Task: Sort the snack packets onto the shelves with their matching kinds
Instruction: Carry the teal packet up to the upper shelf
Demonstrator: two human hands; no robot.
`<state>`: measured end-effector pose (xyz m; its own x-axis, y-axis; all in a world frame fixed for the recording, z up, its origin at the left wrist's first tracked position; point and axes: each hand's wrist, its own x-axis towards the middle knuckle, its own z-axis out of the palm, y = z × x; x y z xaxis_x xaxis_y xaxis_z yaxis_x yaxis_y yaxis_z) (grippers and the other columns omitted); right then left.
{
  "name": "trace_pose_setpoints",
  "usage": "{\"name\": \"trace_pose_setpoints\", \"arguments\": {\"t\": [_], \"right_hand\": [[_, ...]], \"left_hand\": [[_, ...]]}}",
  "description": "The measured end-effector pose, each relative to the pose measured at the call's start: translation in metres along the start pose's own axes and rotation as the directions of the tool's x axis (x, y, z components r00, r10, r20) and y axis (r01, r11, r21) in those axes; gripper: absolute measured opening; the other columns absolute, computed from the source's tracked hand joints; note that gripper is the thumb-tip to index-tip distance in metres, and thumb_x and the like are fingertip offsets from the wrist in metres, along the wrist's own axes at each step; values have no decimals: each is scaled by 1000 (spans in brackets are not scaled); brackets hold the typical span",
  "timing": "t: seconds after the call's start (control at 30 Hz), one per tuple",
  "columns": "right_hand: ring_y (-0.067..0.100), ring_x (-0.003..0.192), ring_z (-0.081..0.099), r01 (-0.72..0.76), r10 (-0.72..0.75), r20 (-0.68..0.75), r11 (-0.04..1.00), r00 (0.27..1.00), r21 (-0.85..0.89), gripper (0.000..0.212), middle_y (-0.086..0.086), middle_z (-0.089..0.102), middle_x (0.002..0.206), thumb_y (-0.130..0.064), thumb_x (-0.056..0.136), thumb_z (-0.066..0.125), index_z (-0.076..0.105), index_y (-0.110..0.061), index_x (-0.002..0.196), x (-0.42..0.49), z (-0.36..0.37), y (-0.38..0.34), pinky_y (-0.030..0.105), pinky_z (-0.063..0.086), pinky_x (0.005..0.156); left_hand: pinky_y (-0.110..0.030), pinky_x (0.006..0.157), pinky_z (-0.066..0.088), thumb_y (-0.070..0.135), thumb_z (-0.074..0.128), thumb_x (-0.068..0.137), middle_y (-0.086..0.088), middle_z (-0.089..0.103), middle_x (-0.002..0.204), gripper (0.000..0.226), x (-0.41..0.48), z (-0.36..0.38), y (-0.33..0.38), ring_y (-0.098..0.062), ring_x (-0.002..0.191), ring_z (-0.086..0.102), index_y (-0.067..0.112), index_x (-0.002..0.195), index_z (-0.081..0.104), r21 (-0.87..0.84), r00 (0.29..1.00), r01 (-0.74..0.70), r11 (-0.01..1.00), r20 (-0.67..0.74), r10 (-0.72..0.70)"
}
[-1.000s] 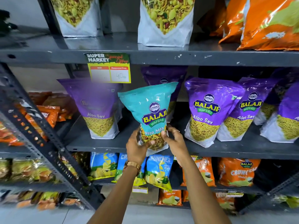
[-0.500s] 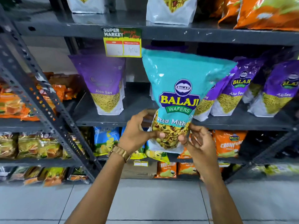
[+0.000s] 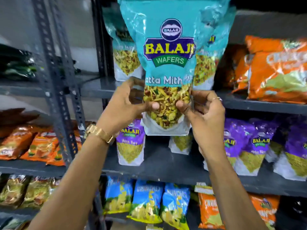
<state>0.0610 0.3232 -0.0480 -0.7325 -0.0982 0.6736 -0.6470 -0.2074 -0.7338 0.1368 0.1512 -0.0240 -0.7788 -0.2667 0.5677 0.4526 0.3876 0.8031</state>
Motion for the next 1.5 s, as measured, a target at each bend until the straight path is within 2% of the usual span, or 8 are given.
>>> {"name": "trace_pose_setpoints", "arguments": {"t": [0.27, 0.5, 0.6, 0.83, 0.97, 1.23, 1.33, 1.5], "right_hand": [[24, 107, 64, -42, 50, 125, 997, 991, -64, 101, 8, 67, 111, -38, 63, 83, 31, -10, 144, 102, 103, 11, 48, 52, 96], [14, 98, 62, -4, 20, 177, 996, 984, -93, 45, 12, 71, 113, -25, 71, 79, 67, -7, 111, 126, 159, 35, 23, 48, 81], [19, 105, 62, 3, 21, 153, 988, 988, -155, 47, 12, 69, 116, -29, 73, 78, 65, -6, 112, 134, 169, 38, 20, 40, 78], [28, 125, 53, -39, 84, 181, 970, 980, -240, 58, 14, 58, 132, -34, 78, 73, 52, -7, 125, 148, 182, 49, 32, 42, 95], [24, 126, 51, -65, 110, 206, 974, 972, -217, 59, 11, 58, 134, -31, 81, 70, 48, -8, 131, 148, 186, 52, 18, 35, 87], [27, 130, 47, -66, 114, 205, 972, 972, -227, 61, 12, 56, 135, -36, 82, 68, 46, -15, 134, 147, 190, 60, 37, 40, 102], [19, 126, 49, -58, 109, 243, 977, 964, -207, 58, 7, 57, 134, -32, 85, 66, 45, -14, 135, 146, 187, 60, 24, 38, 90], [27, 139, 38, 31, 34, 226, 961, 974, -276, 68, 13, 42, 149, -33, 88, 61, 32, -11, 144, 130, 170, 64, 39, 33, 112]], "left_hand": [[-50, 75, 59, 14, 76, 75, -19, 65, 116, 43, 81, -79, -7, -28, 95, 66, 18, 107, 47, 100, 988, 27, 995, -156, -11], [-39, 86, 54, 3, 67, 81, -21, 62, 117, 44, 129, -111, -47, -30, 107, 60, 6, 120, 46, 86, 978, 36, 996, -208, -18], [-29, 87, 52, 2, 63, 85, -19, 62, 120, 39, 145, -112, -59, -24, 108, 59, 5, 121, 48, 70, 979, 40, 997, -202, -25], [-46, 103, 47, 8, 60, 88, -12, 63, 114, 34, 164, -115, -86, -26, 112, 58, 7, 121, 52, 50, 973, 12, 999, -233, 0], [-49, 104, 47, 15, 59, 90, -13, 62, 125, 37, 164, -113, -98, -26, 118, 57, 9, 126, 51, 63, 962, -40, 997, -268, 55], [-51, 103, 48, 36, 58, 88, -10, 58, 133, 52, 162, -113, -113, -22, 124, 54, 18, 135, 45, 108, 959, -52, 993, -271, 80], [-50, 109, 42, 44, 60, 84, -4, 54, 139, 63, 156, -111, -109, -18, 128, 50, 20, 139, 39, 140, 965, -36, 989, -253, 71], [-49, 121, 19, 39, 56, 88, -8, 26, 157, 75, 128, -84, -94, -22, 146, 20, 17, 149, 17, 328, 923, -102, 939, -322, 213]]}}
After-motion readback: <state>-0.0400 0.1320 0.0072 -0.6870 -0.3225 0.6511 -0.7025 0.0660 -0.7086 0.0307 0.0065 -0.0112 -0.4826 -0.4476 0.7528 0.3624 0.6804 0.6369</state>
